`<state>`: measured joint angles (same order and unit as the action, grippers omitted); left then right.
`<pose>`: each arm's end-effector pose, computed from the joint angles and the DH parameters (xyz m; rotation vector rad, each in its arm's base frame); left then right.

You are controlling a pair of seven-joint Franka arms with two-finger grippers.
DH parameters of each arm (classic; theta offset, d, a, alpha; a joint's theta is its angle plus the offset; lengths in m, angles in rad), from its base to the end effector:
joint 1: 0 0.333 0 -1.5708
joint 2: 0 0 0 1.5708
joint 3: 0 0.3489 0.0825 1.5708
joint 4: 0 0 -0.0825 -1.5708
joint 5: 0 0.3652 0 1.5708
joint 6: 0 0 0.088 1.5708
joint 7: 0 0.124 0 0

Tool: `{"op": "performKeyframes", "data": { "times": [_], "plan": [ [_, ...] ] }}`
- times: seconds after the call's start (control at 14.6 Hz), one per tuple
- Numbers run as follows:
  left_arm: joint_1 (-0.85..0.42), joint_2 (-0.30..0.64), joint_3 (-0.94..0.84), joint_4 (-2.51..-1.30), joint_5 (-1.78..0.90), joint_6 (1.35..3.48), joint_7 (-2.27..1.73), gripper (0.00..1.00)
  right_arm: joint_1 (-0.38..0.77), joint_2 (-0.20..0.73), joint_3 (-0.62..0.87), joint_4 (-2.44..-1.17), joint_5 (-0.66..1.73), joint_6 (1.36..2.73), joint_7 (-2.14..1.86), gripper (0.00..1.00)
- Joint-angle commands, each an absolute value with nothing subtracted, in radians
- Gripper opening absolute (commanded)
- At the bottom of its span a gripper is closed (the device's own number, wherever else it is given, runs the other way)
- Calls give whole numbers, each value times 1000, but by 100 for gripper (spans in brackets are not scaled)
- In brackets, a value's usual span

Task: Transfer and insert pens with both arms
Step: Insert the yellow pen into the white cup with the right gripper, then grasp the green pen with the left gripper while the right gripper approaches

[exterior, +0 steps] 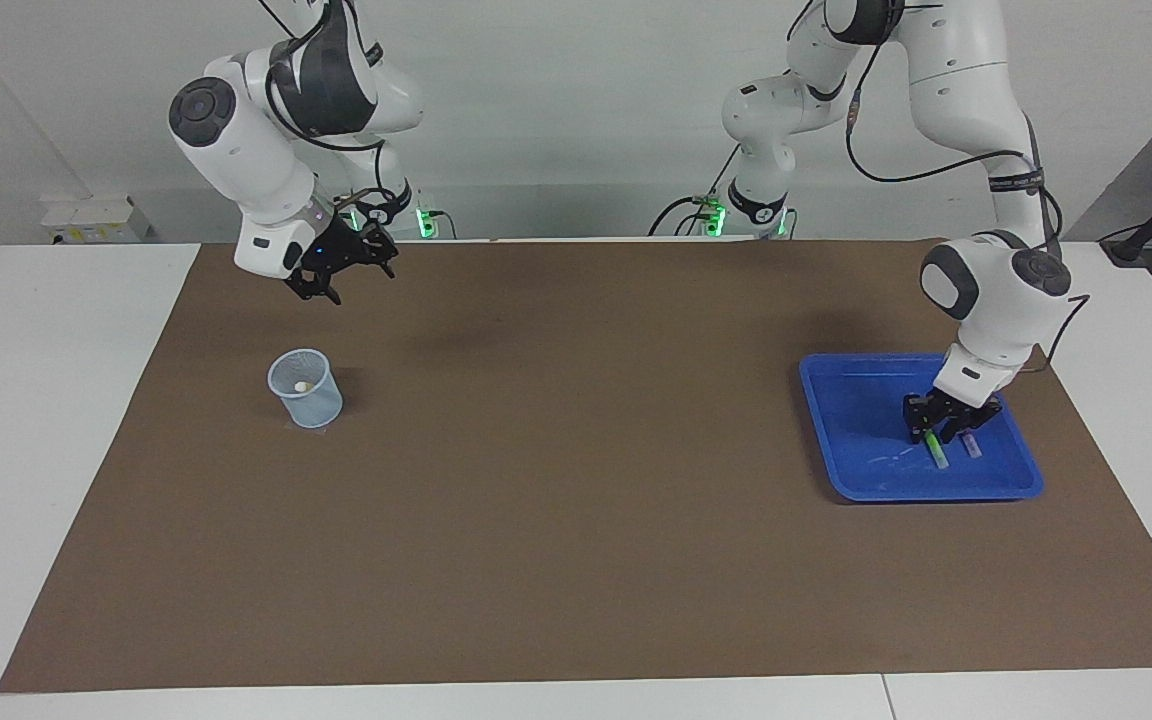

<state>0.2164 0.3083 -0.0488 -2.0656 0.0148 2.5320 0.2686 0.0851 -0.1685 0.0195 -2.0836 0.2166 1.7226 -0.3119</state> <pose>0.5952 0.1020 0.3266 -3.0983 0.1690 -0.2424 0.4530 0.0716 0.5089 -2.8580 -0.5235 0.2474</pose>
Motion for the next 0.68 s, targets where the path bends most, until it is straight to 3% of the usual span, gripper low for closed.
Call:
{"op": "performKeyframes", "data": {
  "times": [0.0,0.07,0.41,0.62],
  "plan": [
    [227,337,-54,-2060,34,2583,276,23,112,-190,21,-2100,267,1741,-240,99],
    [227,339,-54,-2063,34,2585,276,1,129,-192,21,-2105,270,1747,-217,100],
    [227,341,-54,-2048,32,2545,272,0,170,-193,21,-2120,377,1805,-80,100],
    [218,333,-54,-1949,32,2351,252,0,250,-193,21,-2123,402,1859,95,100]
  ]
}}
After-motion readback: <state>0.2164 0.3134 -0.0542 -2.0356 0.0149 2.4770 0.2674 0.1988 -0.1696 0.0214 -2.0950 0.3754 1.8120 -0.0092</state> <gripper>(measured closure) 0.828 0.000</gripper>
